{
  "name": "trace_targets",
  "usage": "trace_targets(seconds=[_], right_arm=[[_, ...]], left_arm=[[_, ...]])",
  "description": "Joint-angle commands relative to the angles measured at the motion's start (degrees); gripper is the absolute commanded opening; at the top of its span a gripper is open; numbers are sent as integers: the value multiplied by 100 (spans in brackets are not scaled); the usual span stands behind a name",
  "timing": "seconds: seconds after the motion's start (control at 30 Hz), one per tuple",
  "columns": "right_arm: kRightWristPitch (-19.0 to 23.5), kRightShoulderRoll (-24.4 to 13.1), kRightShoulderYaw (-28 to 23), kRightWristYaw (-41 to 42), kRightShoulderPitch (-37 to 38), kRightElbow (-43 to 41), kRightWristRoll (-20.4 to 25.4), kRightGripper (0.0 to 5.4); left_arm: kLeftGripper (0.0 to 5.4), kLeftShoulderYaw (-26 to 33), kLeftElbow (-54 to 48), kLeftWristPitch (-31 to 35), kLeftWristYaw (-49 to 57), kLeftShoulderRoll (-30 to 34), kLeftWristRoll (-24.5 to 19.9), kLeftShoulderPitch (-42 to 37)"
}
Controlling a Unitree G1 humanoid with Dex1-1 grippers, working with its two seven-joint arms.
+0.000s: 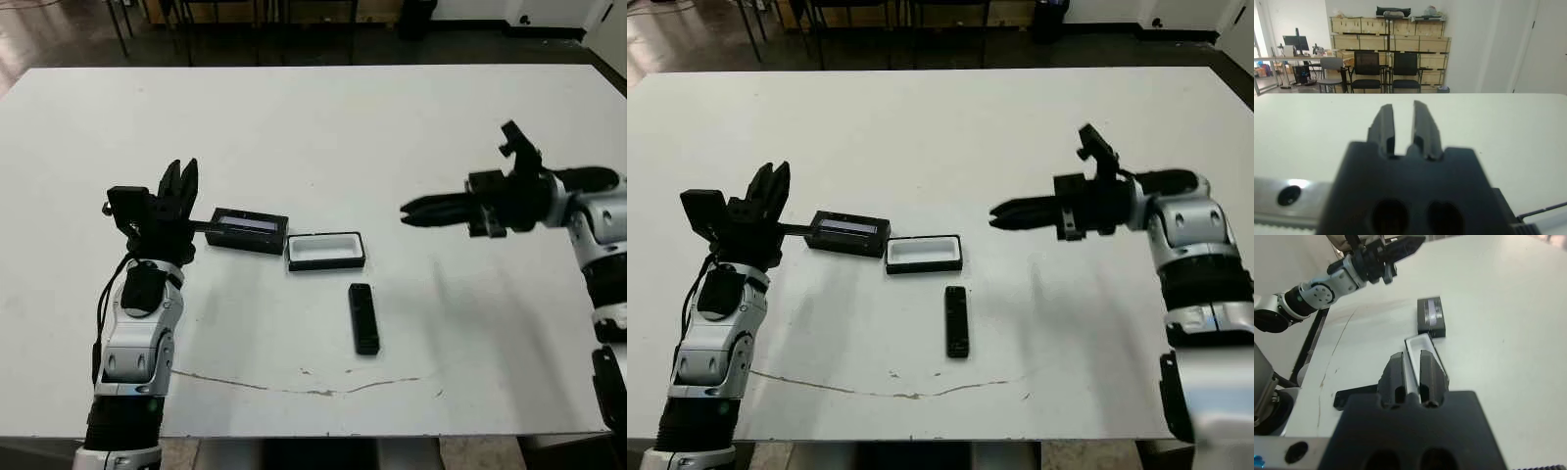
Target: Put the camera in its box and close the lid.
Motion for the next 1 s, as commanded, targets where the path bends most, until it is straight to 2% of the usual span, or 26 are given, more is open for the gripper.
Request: trace_targets(seconds=[0.03, 0.23, 0.57, 0.87, 1.0], right_arm=[[-42, 103, 182, -78, -75, -9, -188, 0], [-197, 161, 234, -173, -25, 106, -338, 0], [-343, 75, 130, -262, 223, -127, -296, 0], [-197, -74, 244, -301, 327, -549, -380, 0], [-24, -254, 367, -533, 508, -1256, -533, 0]], left_arm=[[0, -18, 33, 55, 45, 43, 91, 119], [0, 21, 62, 53, 49, 14, 19, 140], [0, 46, 156, 30, -6, 47, -51, 76], [0, 40, 95, 86, 19, 36, -42, 96], [0, 35, 81, 53, 31, 38, -17, 117]])
